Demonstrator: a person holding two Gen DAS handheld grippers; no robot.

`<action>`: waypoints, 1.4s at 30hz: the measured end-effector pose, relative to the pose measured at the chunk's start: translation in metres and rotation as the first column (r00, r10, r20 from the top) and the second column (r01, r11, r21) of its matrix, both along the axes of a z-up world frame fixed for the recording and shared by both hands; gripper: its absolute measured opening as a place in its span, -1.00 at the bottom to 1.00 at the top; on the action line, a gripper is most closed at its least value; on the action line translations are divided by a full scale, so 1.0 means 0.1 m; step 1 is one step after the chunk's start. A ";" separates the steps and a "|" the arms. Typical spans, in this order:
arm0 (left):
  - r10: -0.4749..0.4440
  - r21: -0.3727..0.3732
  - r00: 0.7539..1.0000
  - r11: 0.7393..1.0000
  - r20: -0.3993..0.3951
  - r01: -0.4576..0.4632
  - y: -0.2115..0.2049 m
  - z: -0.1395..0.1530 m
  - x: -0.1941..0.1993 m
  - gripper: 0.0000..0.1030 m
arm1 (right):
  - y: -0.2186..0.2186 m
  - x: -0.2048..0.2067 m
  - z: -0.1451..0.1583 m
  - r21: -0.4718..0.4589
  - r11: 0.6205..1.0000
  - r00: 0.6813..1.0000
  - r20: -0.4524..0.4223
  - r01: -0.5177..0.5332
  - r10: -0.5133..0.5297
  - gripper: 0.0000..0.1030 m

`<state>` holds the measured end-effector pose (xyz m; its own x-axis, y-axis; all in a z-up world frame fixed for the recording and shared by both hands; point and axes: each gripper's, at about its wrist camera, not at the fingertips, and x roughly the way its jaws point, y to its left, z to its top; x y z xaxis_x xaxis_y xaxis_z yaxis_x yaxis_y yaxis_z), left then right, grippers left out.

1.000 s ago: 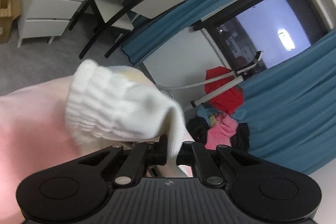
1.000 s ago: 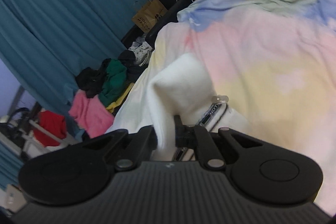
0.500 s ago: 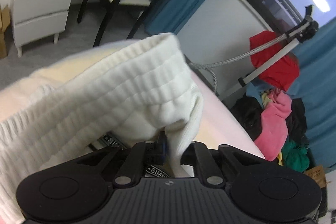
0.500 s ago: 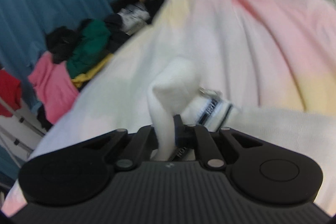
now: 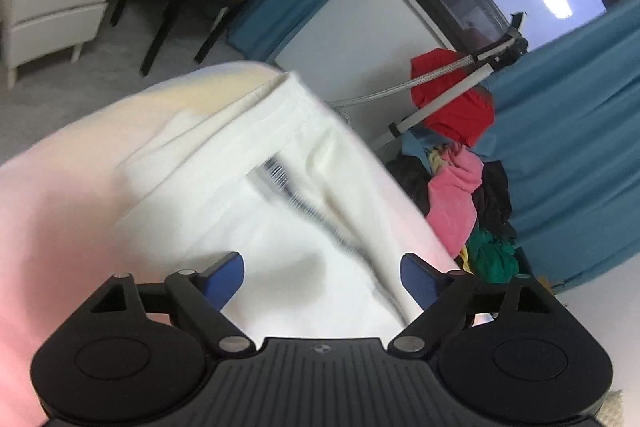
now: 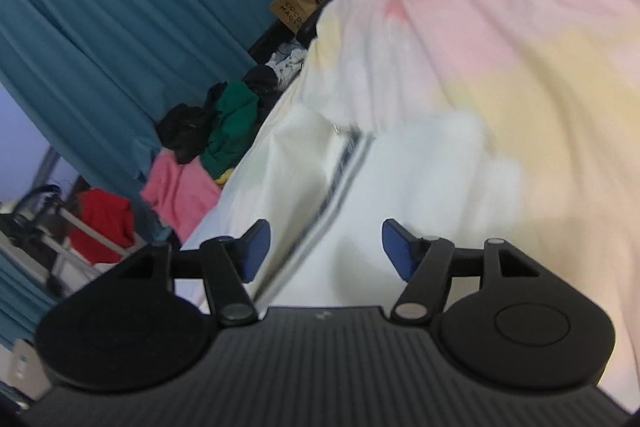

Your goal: Fold clothes

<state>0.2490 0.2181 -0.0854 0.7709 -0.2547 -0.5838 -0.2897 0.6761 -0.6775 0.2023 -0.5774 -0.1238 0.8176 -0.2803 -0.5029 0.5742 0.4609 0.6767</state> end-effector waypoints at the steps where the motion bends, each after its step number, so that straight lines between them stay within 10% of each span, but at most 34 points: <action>1: 0.019 -0.015 1.000 1.000 -0.015 -0.019 0.05 -0.06 -0.17 0.82 | 0.07 -0.10 -0.05 0.035 0.999 1.000 0.000 -0.003 0.003 0.29; 8: 0.109 -0.330 0.988 0.934 -0.108 -0.139 0.26 -0.75 -0.31 0.63 | 0.31 -0.28 -0.64 0.345 0.939 1.000 0.002 -0.016 0.016 0.28; 12: 0.196 -0.258 0.980 0.946 -0.021 -0.194 0.16 -0.78 -0.06 0.17 | 0.31 -0.06 -0.65 0.255 0.966 0.999 -0.007 -0.046 0.050 0.31; 14: 0.261 -0.227 0.965 0.939 -0.017 -0.258 0.15 -0.79 0.01 -0.44 | 0.27 0.07 -0.66 0.212 0.977 0.999 -0.002 -0.038 0.039 0.29; 16: 0.306 -0.226 0.952 0.927 -0.007 -0.299 0.14 -0.78 0.03 -0.66 | 0.24 0.22 -0.65 0.160 0.987 0.999 -0.020 -0.032 0.036 -0.08; 19: 0.312 -0.202 0.950 0.932 0.027 -0.300 0.14 -0.63 -0.05 -0.74 | 0.23 0.33 -0.56 0.103 0.994 0.998 -0.048 -0.039 0.044 -0.70; 33: 0.370 -0.088 0.926 0.928 0.077 -0.363 1.01 0.41 -1.45 -0.78 | 0.92 -0.52 -0.10 0.197 0.961 0.981 0.048 -0.194 0.188 -0.74; 42: 0.324 -0.010 0.946 0.946 -0.032 -0.324 1.77 0.26 -2.56 -0.74 | 1.19 -1.37 -0.39 0.472 0.851 0.960 -0.033 -0.229 0.277 -0.68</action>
<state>-0.0072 0.3950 -0.0591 0.7961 -0.0032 -0.6052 -0.5110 0.5321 -0.6750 0.0653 -0.4584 -0.1632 0.7695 0.2119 -0.6025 0.5535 0.2495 0.7946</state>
